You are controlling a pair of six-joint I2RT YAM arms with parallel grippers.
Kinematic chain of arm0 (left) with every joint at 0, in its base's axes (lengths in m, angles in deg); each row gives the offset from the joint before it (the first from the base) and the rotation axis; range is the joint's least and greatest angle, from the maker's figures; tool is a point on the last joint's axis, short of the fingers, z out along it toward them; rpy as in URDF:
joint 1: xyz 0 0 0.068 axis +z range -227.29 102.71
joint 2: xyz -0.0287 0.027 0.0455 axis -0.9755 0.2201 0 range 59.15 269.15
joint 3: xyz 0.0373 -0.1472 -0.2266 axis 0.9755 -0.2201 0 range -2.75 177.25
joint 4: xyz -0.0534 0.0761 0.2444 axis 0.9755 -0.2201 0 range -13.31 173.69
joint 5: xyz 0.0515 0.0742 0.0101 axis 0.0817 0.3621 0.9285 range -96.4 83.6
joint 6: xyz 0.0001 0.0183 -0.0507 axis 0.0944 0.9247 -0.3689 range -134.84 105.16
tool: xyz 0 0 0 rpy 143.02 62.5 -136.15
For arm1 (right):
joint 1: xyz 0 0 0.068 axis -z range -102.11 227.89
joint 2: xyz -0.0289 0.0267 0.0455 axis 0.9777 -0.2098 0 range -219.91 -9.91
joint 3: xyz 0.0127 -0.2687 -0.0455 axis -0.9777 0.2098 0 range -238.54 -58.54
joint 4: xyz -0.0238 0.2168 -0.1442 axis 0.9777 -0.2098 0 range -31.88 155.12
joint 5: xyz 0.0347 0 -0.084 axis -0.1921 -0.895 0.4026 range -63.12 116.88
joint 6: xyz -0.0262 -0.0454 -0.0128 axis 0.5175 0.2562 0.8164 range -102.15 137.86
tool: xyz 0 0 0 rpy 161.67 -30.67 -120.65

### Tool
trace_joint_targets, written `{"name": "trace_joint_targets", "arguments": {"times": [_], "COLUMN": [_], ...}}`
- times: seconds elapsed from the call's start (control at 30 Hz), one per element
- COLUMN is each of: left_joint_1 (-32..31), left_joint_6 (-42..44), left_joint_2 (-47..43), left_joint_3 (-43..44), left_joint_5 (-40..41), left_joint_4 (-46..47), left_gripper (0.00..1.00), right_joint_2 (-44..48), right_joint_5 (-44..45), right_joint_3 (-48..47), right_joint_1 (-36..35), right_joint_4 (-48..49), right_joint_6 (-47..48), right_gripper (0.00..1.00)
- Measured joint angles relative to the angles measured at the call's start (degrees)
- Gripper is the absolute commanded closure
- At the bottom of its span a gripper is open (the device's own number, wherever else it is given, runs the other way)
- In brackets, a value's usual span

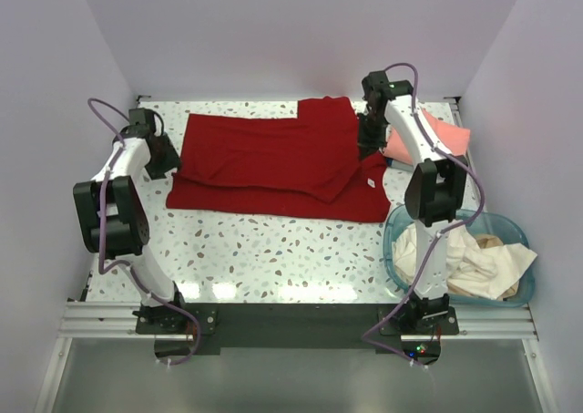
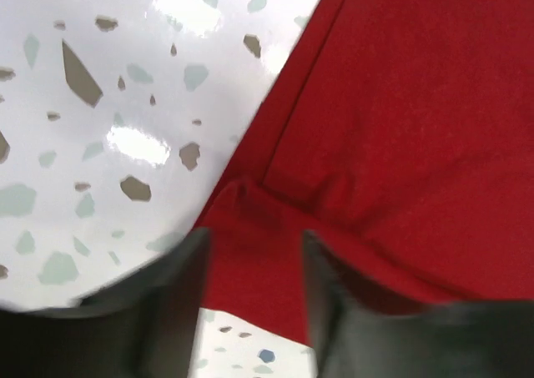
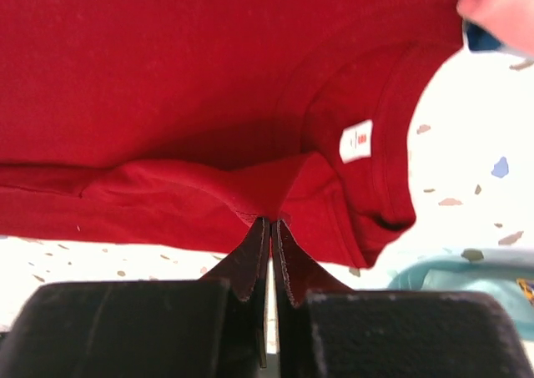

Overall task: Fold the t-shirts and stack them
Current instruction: Fold the tshirt

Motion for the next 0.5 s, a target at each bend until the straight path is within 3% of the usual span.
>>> {"name": "trace_joint_targets", "arguments": {"times": [0.03,0.07,0.17,0.33,0.5], "left_joint_1": [0.0,0.0,-0.4,-2.9,-6.5], "left_joint_6": [0.1,0.2,0.3,0.0,-2.5], "left_joint_2": [0.4,0.7,0.6,-2.7,-9.4], "left_joint_3": [0.6,1.3,2.5,0.9,-7.7], "left_joint_5": [-0.1,-0.1,0.1,0.3,-3.1], "left_joint_4": [0.0,0.1,0.2,2.7,7.8], "left_gripper": [0.34,0.24,0.16,0.12,0.12], "right_joint_2": [-1.1,-2.1,-4.9,-5.0,2.1], "right_joint_5": [0.0,0.0,-0.3,-2.4,-3.6], "right_joint_3": [-1.2,-2.4,-6.3,-6.6,8.5], "right_joint_1": [0.0,0.0,0.0,0.2,0.3], "right_joint_4": [-0.2,-0.2,-0.7,0.5,4.0], "right_joint_6": [0.0,-0.2,0.3,0.3,0.3], "right_gripper": [0.8,0.52,0.3,0.26,0.34]}}
